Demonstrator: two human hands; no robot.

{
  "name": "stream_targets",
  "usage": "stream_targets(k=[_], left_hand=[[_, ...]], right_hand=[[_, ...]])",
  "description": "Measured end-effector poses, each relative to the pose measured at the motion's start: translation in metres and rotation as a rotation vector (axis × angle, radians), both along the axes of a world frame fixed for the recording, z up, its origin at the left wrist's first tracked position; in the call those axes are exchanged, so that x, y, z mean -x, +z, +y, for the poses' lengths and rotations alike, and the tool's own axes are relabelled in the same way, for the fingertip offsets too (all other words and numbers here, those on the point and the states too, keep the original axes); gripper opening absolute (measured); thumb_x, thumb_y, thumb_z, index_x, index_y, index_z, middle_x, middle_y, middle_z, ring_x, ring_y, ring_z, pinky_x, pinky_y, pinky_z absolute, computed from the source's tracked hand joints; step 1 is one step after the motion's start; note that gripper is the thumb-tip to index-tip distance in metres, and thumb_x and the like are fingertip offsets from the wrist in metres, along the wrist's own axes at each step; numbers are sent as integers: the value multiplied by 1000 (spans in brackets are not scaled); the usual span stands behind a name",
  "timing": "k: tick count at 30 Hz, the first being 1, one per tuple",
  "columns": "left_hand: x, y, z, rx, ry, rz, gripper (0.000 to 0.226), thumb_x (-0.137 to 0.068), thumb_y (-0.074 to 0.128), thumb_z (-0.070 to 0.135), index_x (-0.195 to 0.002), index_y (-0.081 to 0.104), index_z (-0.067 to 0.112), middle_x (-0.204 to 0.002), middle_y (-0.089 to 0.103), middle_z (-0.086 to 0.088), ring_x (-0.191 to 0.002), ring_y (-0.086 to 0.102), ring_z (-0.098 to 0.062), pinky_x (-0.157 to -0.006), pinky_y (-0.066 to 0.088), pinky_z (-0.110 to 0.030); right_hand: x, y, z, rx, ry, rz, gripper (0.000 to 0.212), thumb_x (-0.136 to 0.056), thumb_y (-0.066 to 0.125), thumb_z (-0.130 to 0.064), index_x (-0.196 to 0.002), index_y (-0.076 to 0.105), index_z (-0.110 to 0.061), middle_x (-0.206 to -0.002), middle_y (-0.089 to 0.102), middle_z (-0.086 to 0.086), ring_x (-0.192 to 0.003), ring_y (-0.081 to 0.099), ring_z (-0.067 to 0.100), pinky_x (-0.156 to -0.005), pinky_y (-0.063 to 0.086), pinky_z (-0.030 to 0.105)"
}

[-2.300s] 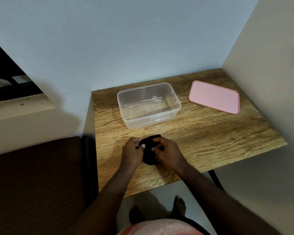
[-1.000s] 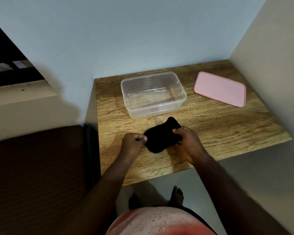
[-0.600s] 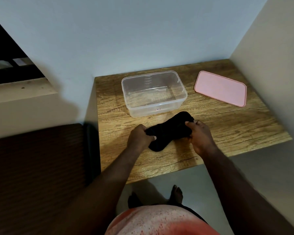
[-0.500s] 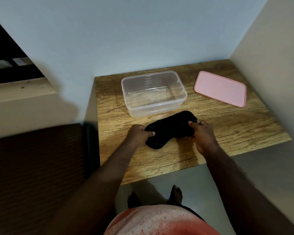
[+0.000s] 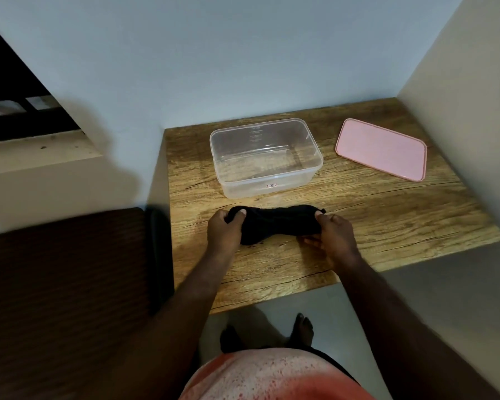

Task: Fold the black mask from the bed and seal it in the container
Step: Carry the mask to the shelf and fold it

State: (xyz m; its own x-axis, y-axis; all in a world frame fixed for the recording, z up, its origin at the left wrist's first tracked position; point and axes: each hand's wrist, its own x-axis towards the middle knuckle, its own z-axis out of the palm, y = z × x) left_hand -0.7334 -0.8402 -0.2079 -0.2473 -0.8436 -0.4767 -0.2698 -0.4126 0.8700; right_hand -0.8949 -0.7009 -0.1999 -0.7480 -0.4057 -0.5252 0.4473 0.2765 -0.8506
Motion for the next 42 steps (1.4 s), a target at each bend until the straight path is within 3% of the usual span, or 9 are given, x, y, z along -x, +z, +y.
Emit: stream_targets(k=[5, 11, 15, 18, 26, 32, 35, 38, 42], left_hand=[[4, 5, 7, 243, -42, -95, 24, -86, 70, 26, -72, 54, 15, -75, 62, -11, -71, 62, -29, -58, 44, -31], [16, 21, 20, 414, -80, -71, 37, -83, 71, 35, -61, 44, 24, -56, 44, 10, -46, 44, 0, -42, 30, -12], [18, 26, 27, 351, -109, 19, 39, -84, 69, 41, -59, 46, 22, -52, 43, 11, -41, 42, 2, -40, 30, -10], [14, 25, 25, 344, -112, -8, 37, -87, 65, 38, -63, 51, 15, -56, 46, 6, -45, 42, -2, -44, 34, -18], [8, 26, 29, 554, -120, -55, 29, -92, 63, 18, -67, 55, 7, -58, 52, -1, -53, 45, -11, -51, 35, -25], [7, 31, 31, 511, -95, 26, 44, -95, 57, 35, -54, 44, 25, -46, 40, 9, -43, 40, -2, -45, 29, -15], [10, 34, 31, 408, -128, 48, 38, -91, 58, 46, -60, 54, 24, -50, 56, 13, -47, 52, 1, -45, 36, -11], [10, 34, 25, 350, -152, 54, 28, -93, 59, 38, -76, 62, 16, -66, 63, 6, -59, 58, -5, -55, 44, -23], [6, 36, 15, 364, -184, 53, 36, -99, 49, 34, -88, 59, 1, -78, 58, -15, -68, 51, -19, -61, 39, -32]], right_hand=[[-21, 5, -5, -23, 57, 436, 19, -93, 65, -25, -87, 65, -7, -88, 72, 12, -83, 69, 22, -70, 57, 36], [-58, 17, -18, 94, 207, 704, 10, -87, 69, -25, -87, 60, -28, -79, 67, -12, -74, 66, -1, -61, 53, 17], [-64, 18, -19, 117, 261, 746, 9, -86, 66, -30, -90, 61, -25, -81, 68, -12, -76, 67, 2, -62, 55, 22], [-62, 21, -18, 139, 261, 762, 7, -87, 66, -27, -90, 62, -23, -82, 67, -11, -76, 66, 4, -62, 54, 23], [-72, 29, -20, 141, 427, 904, 16, -83, 72, -20, -95, 63, -14, -95, 62, -2, -85, 63, 15, -69, 56, 41], [-72, 34, -20, 74, 457, 980, 17, -83, 72, -15, -98, 66, -11, -98, 65, 0, -83, 63, 14, -69, 56, 37], [-76, 35, -19, 48, 566, 1034, 25, -83, 70, -18, -107, 70, -12, -107, 68, 1, -95, 62, 13, -78, 53, 29], [-80, 35, -17, 46, 674, 1034, 37, -82, 67, -20, -118, 70, -15, -122, 67, 0, -112, 59, 13, -91, 47, 27], [-73, 40, -16, 82, 374, 888, 26, -85, 68, -24, -109, 71, -16, -115, 69, -2, -108, 62, 13, -87, 49, 23]])
